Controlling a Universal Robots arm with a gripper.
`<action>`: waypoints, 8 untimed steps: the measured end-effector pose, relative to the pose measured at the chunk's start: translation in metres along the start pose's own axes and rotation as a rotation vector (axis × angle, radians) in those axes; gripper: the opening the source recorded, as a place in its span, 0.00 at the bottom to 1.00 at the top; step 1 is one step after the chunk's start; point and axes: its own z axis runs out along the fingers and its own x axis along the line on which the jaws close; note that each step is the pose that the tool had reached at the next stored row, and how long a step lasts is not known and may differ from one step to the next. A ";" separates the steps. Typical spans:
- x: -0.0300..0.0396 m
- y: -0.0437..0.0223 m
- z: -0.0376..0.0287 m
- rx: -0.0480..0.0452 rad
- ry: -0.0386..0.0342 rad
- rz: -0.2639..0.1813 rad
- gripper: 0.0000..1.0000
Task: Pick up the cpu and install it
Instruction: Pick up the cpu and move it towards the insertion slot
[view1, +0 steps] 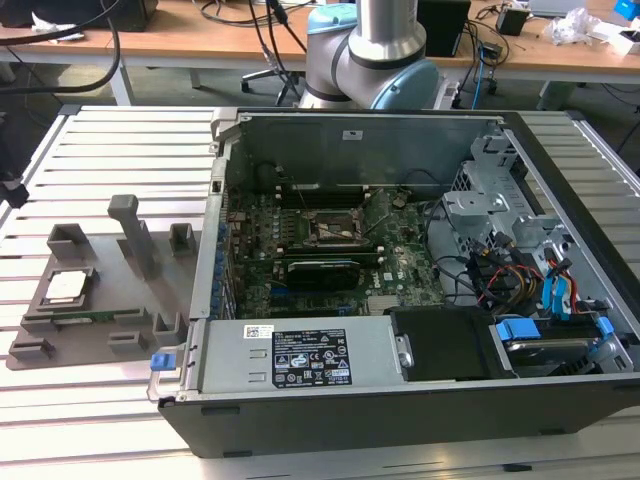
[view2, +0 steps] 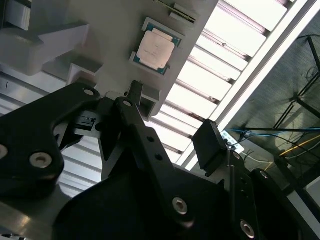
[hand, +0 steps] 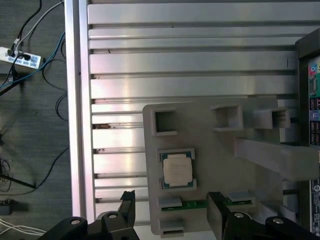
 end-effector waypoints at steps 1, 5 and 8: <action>0.0000 0.0000 0.0007 -0.0001 -0.0001 0.000 0.68; -0.0002 0.0000 0.0035 -0.0001 -0.0001 0.000 0.68; -0.0006 0.0001 0.0065 0.0000 0.0001 0.000 0.68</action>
